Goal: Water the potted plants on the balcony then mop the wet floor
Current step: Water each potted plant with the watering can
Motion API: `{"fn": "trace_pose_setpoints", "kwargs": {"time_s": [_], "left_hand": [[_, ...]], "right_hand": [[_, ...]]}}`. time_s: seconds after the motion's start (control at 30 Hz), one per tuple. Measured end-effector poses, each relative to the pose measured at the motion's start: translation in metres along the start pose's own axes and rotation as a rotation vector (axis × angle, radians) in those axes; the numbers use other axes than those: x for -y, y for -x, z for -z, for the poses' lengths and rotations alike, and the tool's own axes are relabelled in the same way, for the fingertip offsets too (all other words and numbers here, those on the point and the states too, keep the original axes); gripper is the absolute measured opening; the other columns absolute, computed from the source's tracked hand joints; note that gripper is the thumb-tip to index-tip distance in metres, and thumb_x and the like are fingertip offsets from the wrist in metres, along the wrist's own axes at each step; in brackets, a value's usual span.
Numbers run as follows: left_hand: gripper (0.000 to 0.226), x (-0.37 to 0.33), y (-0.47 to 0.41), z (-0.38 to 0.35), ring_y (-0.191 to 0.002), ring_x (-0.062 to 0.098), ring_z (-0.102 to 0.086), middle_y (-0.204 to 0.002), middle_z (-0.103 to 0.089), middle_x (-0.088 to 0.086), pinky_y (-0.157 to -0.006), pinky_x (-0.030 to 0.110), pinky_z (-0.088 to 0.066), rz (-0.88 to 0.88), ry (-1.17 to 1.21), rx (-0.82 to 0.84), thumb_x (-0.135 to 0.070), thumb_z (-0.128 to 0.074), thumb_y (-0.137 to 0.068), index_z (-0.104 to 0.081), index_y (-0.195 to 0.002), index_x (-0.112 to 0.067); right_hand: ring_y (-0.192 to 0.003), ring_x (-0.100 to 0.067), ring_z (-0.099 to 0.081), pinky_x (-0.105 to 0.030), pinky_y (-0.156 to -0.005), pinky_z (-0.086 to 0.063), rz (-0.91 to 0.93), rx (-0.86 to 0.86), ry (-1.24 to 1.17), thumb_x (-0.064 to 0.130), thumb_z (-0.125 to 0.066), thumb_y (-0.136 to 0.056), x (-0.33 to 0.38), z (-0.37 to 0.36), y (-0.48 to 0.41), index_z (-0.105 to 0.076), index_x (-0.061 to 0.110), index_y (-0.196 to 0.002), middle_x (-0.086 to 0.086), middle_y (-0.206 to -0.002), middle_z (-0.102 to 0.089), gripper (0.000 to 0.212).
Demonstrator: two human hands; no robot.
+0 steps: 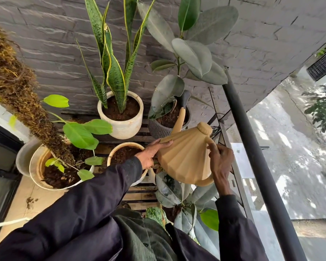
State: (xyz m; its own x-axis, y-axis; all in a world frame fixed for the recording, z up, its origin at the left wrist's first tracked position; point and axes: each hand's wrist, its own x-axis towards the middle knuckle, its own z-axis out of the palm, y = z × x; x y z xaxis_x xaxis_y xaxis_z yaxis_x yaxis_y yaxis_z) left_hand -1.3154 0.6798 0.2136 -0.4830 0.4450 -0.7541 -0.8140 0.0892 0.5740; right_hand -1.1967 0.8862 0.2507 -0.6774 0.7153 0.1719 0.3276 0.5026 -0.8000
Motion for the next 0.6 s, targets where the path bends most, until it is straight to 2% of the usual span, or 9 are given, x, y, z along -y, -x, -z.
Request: {"fn": "trace_pose_setpoints", "kwargs": {"time_s": [0.07, 0.13, 0.2, 0.27, 0.33, 0.4, 0.5, 0.6], "left_hand": [[0.101, 0.0012, -0.0035, 0.0, -0.12, 0.027, -0.053, -0.138, -0.055, -0.001, -0.099, 0.053, -0.046, -0.017, 0.011, -0.014, -0.053, -0.097, -0.047, -0.053, -0.138, -0.044], [0.107, 0.0009, -0.0046, 0.0004, -0.125, 0.029, -0.049, -0.14, -0.053, 0.0, -0.104, 0.058, -0.04, -0.024, -0.001, -0.022, -0.055, -0.098, -0.041, -0.053, -0.137, -0.046], [0.106, -0.0005, -0.0019, -0.0006, -0.128, 0.03, -0.047, -0.138, -0.054, 0.0, -0.107, 0.061, -0.037, -0.04, -0.001, -0.021, -0.054, -0.098, -0.043, -0.052, -0.138, -0.044], [0.088, -0.0017, 0.0009, -0.0019, -0.126, 0.028, -0.051, -0.129, -0.059, 0.001, -0.108, 0.059, -0.04, -0.066, 0.05, -0.024, -0.042, -0.094, -0.062, -0.052, -0.139, -0.038], [0.083, -0.001, -0.0006, -0.0016, -0.124, 0.027, -0.052, -0.13, -0.058, 0.002, -0.108, 0.055, -0.042, -0.078, 0.083, -0.035, -0.034, -0.091, -0.07, -0.05, -0.142, -0.036], [0.087, -0.0008, 0.0002, -0.002, -0.124, 0.026, -0.052, -0.134, -0.057, 0.003, -0.109, 0.054, -0.042, -0.086, 0.08, -0.034, -0.033, -0.092, -0.068, -0.048, -0.144, -0.036], [0.092, -0.0003, 0.0011, -0.0019, -0.123, 0.025, -0.052, -0.13, -0.056, 0.001, -0.108, 0.053, -0.042, -0.098, 0.087, -0.027, -0.035, -0.093, -0.065, -0.047, -0.145, -0.035], [0.107, 0.0011, 0.0005, -0.0016, -0.123, 0.025, -0.051, -0.134, -0.055, 0.002, -0.109, 0.055, -0.04, -0.112, 0.073, -0.005, -0.04, -0.098, -0.052, -0.046, -0.145, -0.037]], "right_hand": [[-0.048, -0.039, -0.046, -0.033, -0.053, -0.034, 0.001, -0.005, -0.01, 0.055, -0.055, -0.088, -0.0024, -0.0004, 0.001, -0.063, -0.012, -0.065, -0.035, -0.063, -0.058, 0.072], [-0.049, -0.023, -0.041, -0.035, -0.052, -0.035, -0.01, -0.014, -0.03, 0.058, -0.056, -0.09, -0.0044, -0.0013, 0.0013, -0.06, -0.012, -0.063, -0.034, -0.061, -0.057, 0.075], [-0.052, -0.018, -0.039, -0.033, -0.053, -0.034, -0.011, -0.019, -0.045, 0.06, -0.057, -0.092, -0.0057, -0.0024, 0.0013, -0.058, -0.011, -0.06, -0.033, -0.06, -0.055, 0.077], [-0.052, -0.016, -0.037, -0.031, -0.054, -0.03, -0.003, -0.02, -0.054, 0.057, -0.059, -0.095, -0.0069, -0.0033, 0.0011, -0.055, -0.01, -0.06, -0.033, -0.059, -0.054, 0.076], [-0.052, -0.015, -0.037, -0.03, -0.054, -0.029, -0.002, -0.024, -0.059, 0.055, -0.061, -0.097, -0.0081, -0.0038, 0.001, -0.054, -0.009, -0.06, -0.033, -0.058, -0.053, 0.074], [-0.052, -0.015, -0.039, -0.03, -0.054, -0.031, -0.005, -0.024, -0.066, 0.055, -0.062, -0.097, -0.0099, -0.0043, 0.0005, -0.057, -0.01, -0.061, -0.032, -0.059, -0.055, 0.073], [-0.052, -0.017, -0.041, -0.031, -0.055, -0.034, -0.004, -0.023, -0.082, 0.057, -0.061, -0.096, -0.0111, -0.0044, 0.001, -0.06, -0.008, -0.062, -0.031, -0.059, -0.056, 0.073], [-0.051, -0.018, -0.04, -0.031, -0.055, -0.034, 0.005, -0.024, -0.093, 0.057, -0.06, -0.096, -0.0109, -0.0031, 0.0031, -0.057, -0.006, -0.06, -0.031, -0.058, -0.054, 0.073]]}}
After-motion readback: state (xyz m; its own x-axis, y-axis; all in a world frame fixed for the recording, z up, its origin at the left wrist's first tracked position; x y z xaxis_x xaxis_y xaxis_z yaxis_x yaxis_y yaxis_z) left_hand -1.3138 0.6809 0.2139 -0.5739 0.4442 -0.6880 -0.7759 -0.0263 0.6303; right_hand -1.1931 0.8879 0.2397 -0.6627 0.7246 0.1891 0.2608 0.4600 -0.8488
